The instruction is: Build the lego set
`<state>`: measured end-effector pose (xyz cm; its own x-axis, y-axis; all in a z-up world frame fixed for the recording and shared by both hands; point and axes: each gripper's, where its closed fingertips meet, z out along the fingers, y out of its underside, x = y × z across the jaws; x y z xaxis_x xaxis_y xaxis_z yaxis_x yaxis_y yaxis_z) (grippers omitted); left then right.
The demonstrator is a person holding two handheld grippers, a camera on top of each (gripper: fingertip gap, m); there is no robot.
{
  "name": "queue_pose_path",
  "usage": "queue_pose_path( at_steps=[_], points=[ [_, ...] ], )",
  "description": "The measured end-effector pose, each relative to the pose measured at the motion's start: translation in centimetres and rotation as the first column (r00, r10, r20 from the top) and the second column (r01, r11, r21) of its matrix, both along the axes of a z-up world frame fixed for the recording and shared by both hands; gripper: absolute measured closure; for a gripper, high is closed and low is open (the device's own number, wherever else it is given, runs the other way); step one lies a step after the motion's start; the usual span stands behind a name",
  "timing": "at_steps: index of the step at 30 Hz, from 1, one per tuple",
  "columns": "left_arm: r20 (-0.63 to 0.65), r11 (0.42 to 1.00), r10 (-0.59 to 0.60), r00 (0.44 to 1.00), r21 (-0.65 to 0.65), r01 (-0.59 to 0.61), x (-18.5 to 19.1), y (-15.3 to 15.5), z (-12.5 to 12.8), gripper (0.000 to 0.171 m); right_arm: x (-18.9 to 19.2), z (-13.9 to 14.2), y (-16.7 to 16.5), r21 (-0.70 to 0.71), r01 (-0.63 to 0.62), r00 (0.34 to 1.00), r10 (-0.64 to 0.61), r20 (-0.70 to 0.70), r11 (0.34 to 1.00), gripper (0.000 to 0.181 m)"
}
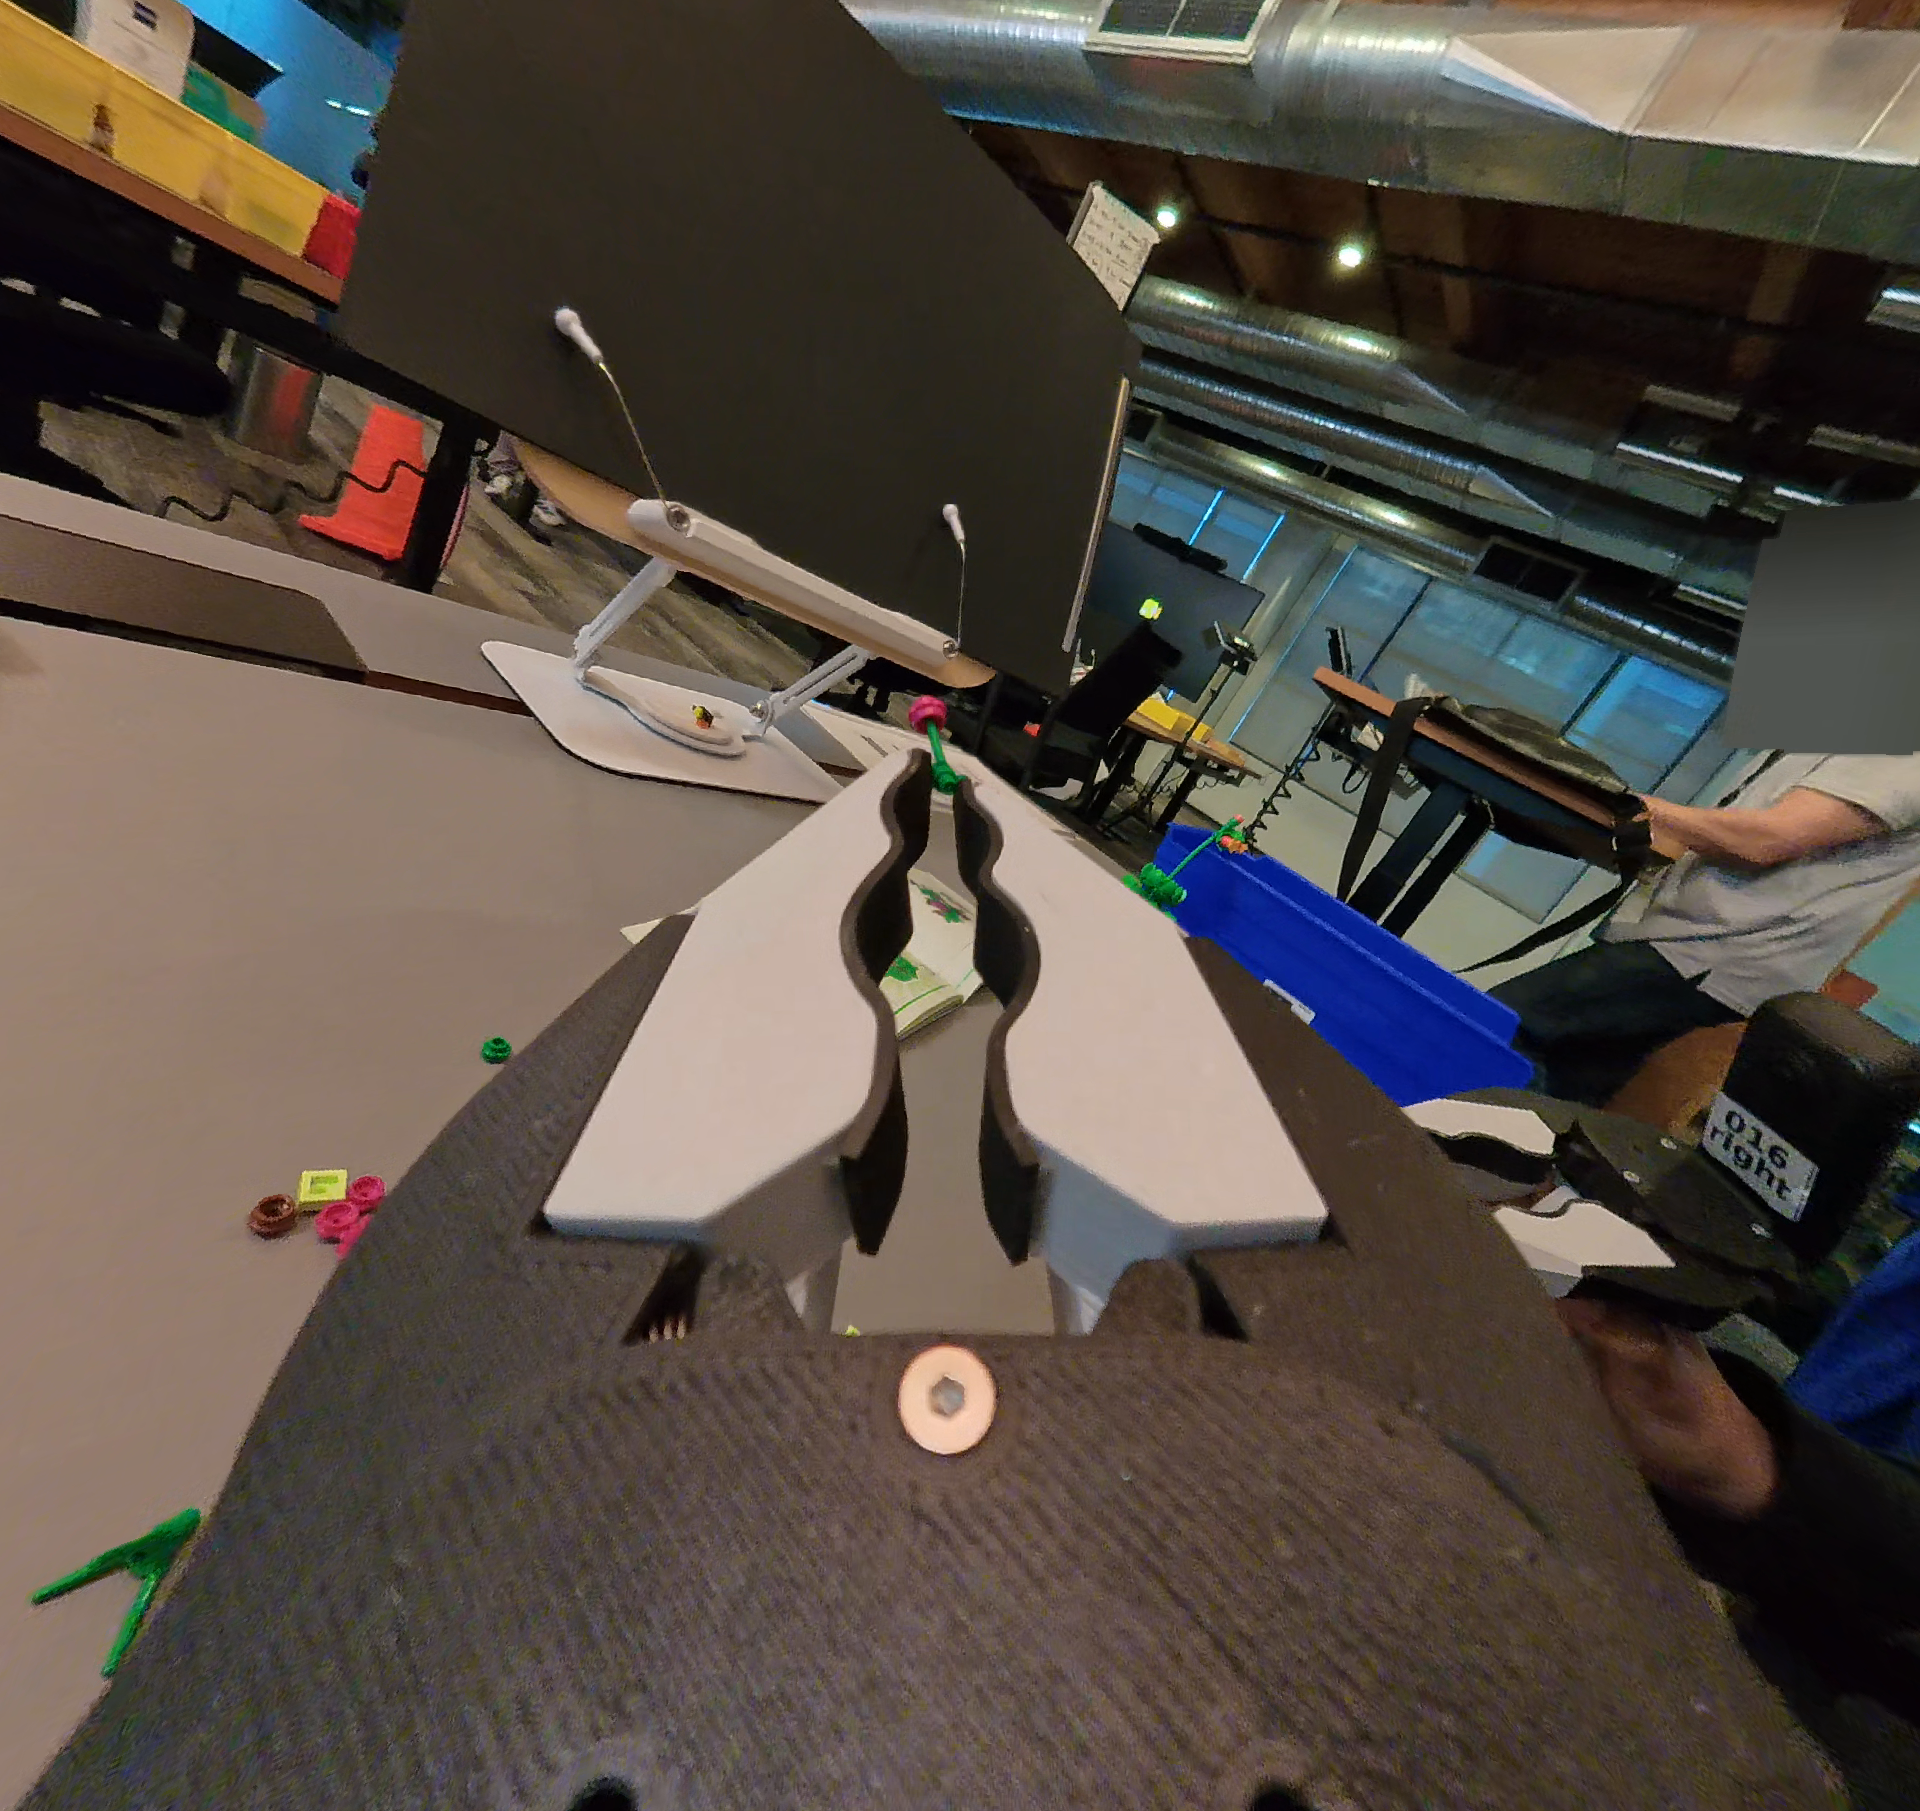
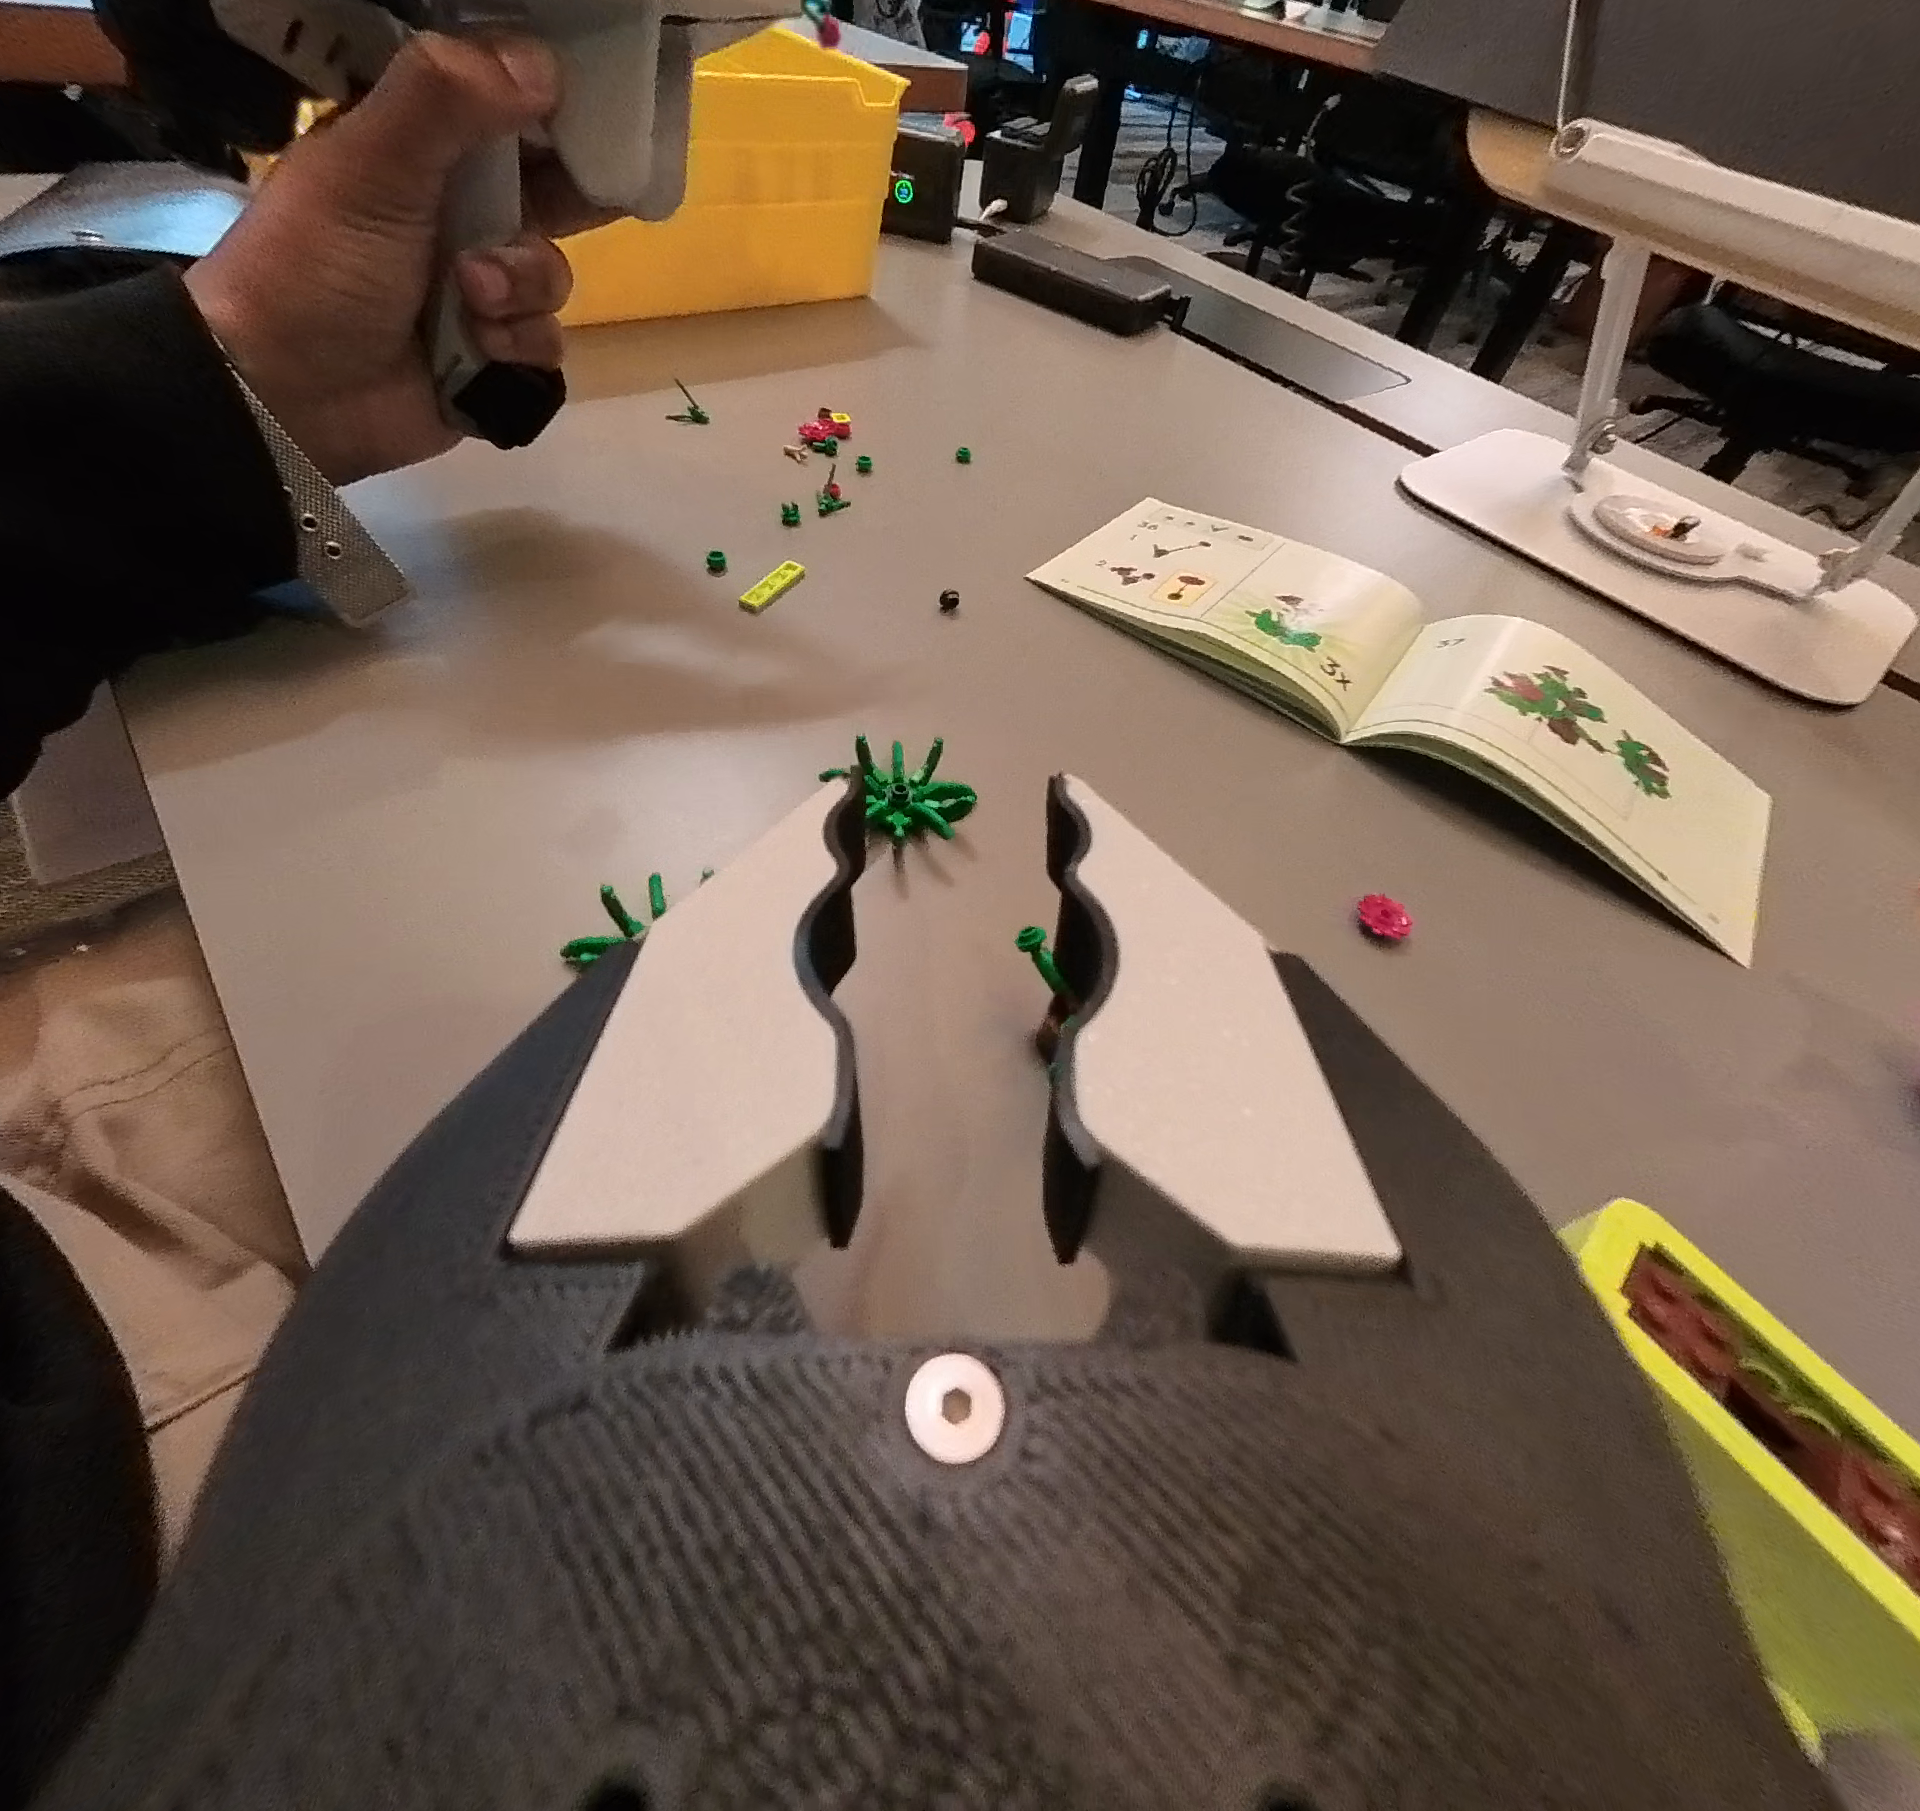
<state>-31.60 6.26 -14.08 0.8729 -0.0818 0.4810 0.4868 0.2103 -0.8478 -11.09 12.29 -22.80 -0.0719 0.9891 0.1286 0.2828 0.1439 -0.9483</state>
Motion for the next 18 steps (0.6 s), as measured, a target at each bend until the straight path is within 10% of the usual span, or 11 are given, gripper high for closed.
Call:
queue_pose_path(
  at_steps=[5,9,12,18],
  points=[
    [-0.004,1.000,-0.006,1.000,0.003,0.006,0.1,0.1,0.1,0.169,-0.8,1.6,-0.5,-0.035,0.003,0.997,-0.006,-0.077,0.999,0.155],
    [-0.021,0.999,-0.034,0.999,-0.001,0.034,1.0,0.6,0.1,0.169,-4.4,0.9,-5.1,-0.263,-0.163,0.969,0.205,0.141,0.951,0.155],
    [-0.047,0.999,-0.038,0.998,-0.016,0.037,1.4,0.8,0.2,0.169,-7.4,-0.7,-5.0,-0.118,-0.146,0.939,0.175,0.297,0.982,0.135],
    [-0.051,0.999,-0.030,0.998,0.014,0.031,1.3,0.3,0.8,0.169,-13.1,-1.7,-3.7,-0.051,-0.201,0.869,0.202,0.451,0.978,0.168]
  ],
)
